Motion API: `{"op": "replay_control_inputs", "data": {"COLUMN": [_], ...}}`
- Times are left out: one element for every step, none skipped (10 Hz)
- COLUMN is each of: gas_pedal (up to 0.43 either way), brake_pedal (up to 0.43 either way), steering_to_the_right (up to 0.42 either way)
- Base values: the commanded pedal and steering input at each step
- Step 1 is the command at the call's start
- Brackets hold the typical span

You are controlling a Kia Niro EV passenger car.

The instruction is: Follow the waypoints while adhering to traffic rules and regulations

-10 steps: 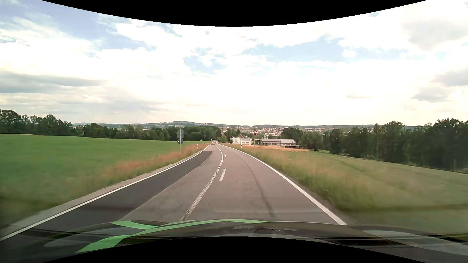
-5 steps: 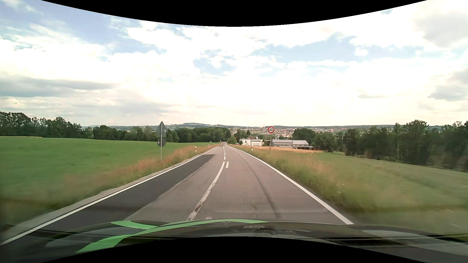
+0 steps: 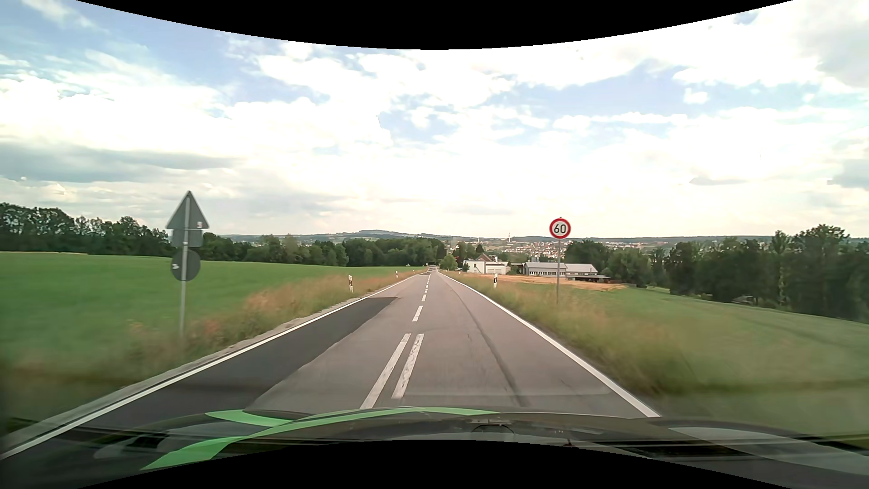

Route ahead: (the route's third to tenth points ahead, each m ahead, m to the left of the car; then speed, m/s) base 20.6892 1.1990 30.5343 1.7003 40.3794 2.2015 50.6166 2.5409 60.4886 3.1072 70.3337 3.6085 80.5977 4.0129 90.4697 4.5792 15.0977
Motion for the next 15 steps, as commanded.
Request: {"op": "replay_control_inputs", "data": {"gas_pedal": [0.020,0.020,0.020,0.020,0.008,0.000,0.000,0.000,0.000,0.000,0.000,0.000,0.000,0.000,0.000], "brake_pedal": [0.000,0.000,0.000,0.000,0.000,0.000,0.000,0.000,0.000,0.000,0.000,0.000,0.000,0.000,0.000], "steering_to_the_right": [-0.031,-0.027,-0.021,-0.012,-0.001,0.006,0.006,0.002,-0.001,-0.002,-0.002,-0.002,-0.002,-0.002,-0.002]}}
